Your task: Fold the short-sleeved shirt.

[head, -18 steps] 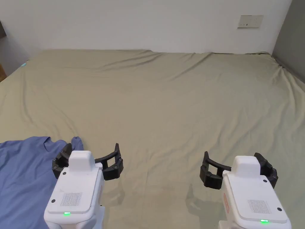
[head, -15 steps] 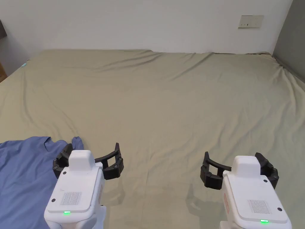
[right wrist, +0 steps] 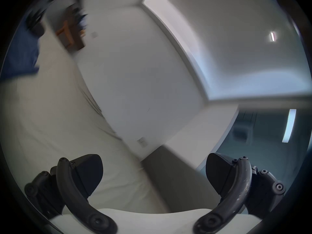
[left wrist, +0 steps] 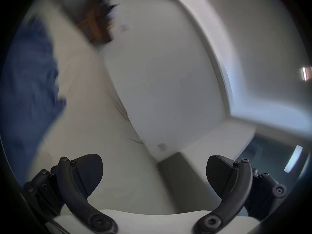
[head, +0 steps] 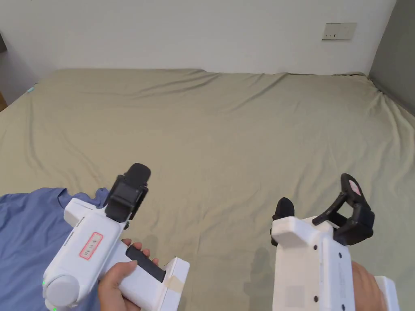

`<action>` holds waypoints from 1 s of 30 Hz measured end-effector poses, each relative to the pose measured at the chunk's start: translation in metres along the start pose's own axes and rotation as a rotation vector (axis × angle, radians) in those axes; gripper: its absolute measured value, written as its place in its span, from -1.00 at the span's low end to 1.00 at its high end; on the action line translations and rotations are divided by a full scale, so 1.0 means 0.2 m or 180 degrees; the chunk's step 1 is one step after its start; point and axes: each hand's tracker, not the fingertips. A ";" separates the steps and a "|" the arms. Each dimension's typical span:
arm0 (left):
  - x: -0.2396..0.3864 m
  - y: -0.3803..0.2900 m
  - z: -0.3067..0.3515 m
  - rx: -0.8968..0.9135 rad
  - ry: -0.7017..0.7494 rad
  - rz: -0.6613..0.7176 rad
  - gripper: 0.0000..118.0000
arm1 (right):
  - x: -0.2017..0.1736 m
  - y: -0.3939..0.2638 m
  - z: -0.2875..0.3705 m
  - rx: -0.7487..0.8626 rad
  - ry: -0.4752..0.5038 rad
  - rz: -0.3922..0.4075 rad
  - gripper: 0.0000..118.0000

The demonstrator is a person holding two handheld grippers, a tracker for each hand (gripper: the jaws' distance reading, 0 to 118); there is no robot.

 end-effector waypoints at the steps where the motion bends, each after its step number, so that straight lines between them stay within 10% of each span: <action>1: 0.07 -0.01 0.01 0.0076 0.0188 -0.0662 1.00 | 0.05 -0.02 -0.02 -0.0204 0.0153 -0.0431 1.00; 4: 0.19 -0.11 0.00 0.0157 0.0528 -0.2252 1.00 | 0.17 -0.04 -0.05 -0.0586 0.0578 -0.1658 1.00; 8: 0.23 -0.25 -0.02 0.0185 0.0743 -0.3535 1.00 | 0.21 -0.08 -0.06 -0.0747 0.0874 -0.2345 1.00; 30: 0.14 -0.23 -0.04 0.0113 0.0793 -0.3413 1.00 | 0.16 -0.07 -0.06 -0.0757 0.0955 -0.2292 1.00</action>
